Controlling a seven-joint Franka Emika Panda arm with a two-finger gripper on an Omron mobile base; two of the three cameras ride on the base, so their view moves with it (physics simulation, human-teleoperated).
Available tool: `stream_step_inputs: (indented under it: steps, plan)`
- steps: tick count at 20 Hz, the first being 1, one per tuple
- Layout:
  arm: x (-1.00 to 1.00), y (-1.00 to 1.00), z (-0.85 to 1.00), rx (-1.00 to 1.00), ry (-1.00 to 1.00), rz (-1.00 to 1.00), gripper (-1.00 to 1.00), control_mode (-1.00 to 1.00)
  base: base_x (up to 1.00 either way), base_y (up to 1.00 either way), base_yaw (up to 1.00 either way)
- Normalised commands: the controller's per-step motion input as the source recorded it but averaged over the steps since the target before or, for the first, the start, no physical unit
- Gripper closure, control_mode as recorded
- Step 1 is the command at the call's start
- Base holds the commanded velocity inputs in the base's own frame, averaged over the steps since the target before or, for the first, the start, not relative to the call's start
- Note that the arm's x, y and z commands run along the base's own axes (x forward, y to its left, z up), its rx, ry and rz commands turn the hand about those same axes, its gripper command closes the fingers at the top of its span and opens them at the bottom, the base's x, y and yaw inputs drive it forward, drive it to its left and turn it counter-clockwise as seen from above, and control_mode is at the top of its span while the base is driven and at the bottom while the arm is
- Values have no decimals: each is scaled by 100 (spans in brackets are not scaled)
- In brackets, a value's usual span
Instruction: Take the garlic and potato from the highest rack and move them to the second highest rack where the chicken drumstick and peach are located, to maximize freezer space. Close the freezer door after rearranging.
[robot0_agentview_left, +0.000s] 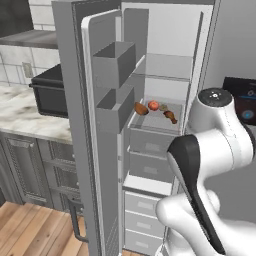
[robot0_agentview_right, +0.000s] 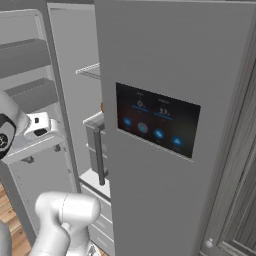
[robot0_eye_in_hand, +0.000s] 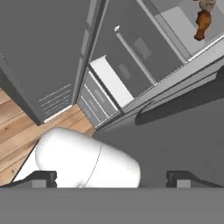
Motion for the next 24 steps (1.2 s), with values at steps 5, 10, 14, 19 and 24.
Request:
stream_step_inputs:
  steps: [5,10,14,19,24]
  plan:
    - [-31,0,-1,9,1,-2,-100,100,-33,1,-6]
    - [0,0,0,0,0,0,-100,100,-94,25,-17]
    - [0,0,0,0,0,0,-100,100,-71,59,-16]
    - [0,0,0,0,0,0,-100,100,-3,100,-18]
    - [0,0,0,0,0,0,-100,100,0,100,-23]
